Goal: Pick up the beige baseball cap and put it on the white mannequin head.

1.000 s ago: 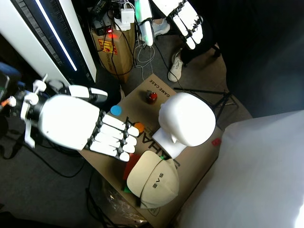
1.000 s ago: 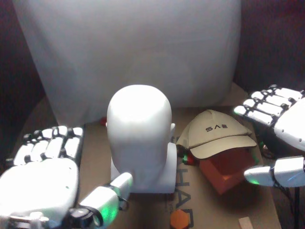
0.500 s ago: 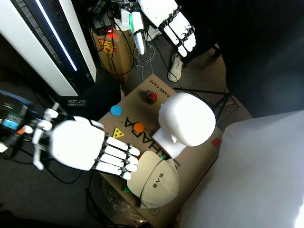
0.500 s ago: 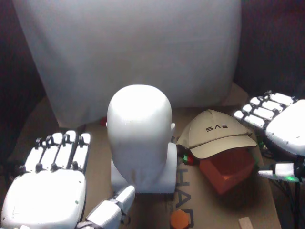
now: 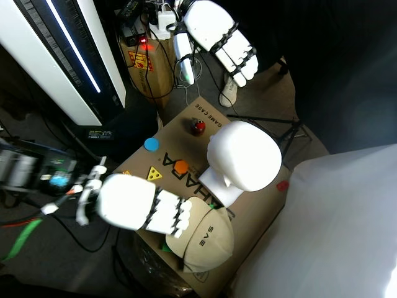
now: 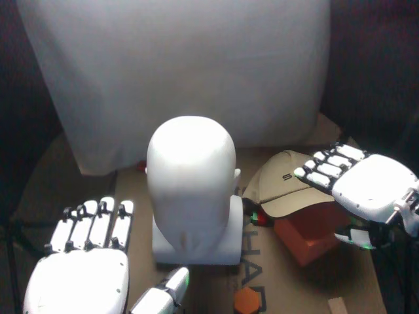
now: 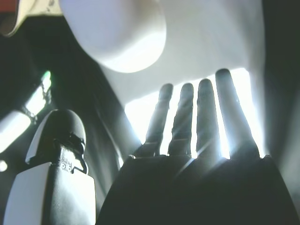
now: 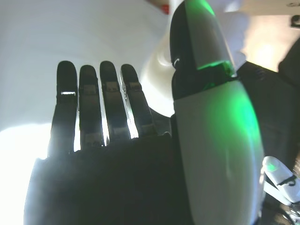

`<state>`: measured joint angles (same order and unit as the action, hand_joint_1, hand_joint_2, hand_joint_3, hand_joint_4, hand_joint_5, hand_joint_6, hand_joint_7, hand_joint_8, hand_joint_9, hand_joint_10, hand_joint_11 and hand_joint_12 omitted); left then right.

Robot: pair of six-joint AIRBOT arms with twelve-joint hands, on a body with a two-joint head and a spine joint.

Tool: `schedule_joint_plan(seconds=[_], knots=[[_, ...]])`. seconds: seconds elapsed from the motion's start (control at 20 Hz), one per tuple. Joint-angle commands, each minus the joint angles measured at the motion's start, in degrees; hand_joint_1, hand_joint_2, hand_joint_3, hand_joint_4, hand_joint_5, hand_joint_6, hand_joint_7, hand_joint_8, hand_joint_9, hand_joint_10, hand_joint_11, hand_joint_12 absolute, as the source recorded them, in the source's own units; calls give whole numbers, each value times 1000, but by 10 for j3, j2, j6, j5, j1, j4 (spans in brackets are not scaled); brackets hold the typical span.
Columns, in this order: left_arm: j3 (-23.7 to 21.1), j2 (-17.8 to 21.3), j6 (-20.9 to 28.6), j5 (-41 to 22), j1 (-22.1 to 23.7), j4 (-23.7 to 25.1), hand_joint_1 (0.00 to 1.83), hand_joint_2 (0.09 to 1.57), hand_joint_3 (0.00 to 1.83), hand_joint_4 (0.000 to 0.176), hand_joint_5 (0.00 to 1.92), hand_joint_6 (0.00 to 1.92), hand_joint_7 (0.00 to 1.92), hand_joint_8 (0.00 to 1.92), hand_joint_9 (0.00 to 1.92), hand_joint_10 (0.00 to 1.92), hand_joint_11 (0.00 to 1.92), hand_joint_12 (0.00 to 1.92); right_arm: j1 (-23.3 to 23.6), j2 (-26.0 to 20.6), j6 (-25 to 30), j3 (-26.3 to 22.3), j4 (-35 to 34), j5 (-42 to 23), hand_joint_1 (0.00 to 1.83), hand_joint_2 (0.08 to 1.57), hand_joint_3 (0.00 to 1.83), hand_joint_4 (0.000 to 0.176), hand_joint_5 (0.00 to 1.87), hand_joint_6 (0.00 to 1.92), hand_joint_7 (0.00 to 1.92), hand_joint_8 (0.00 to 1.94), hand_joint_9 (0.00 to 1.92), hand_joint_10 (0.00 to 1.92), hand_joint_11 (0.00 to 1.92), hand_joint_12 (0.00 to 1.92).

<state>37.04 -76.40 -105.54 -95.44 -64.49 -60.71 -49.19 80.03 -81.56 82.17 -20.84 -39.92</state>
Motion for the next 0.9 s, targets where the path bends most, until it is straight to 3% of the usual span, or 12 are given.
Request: schedule_joint_plan(seconds=[0.0,0.15,0.35,0.85], knots=[[10,-5,0,-56,3,46,0,1118,1,0,44,0,1,0,18,1,0,376,-5,6,18,23,1,-97,1039,1026,0,0,204,9,237,6,201,10,0,746],[26,-12,6,-56,3,47,0,1118,1,0,43,0,0,0,6,5,0,331,-9,47,43,78,1,-109,1055,1029,0,0,218,10,247,5,210,9,0,762],[42,-19,19,-56,-4,37,0,1119,1,0,39,0,0,0,5,4,0,332,-11,97,29,141,-27,-86,1106,1035,1,0,251,17,272,11,225,12,0,768],[51,-22,43,-56,-11,24,0,1113,0,0,36,0,0,0,8,1,0,348,-10,144,26,202,-35,-95,1123,1033,0,0,296,5,325,6,285,11,0,873]])
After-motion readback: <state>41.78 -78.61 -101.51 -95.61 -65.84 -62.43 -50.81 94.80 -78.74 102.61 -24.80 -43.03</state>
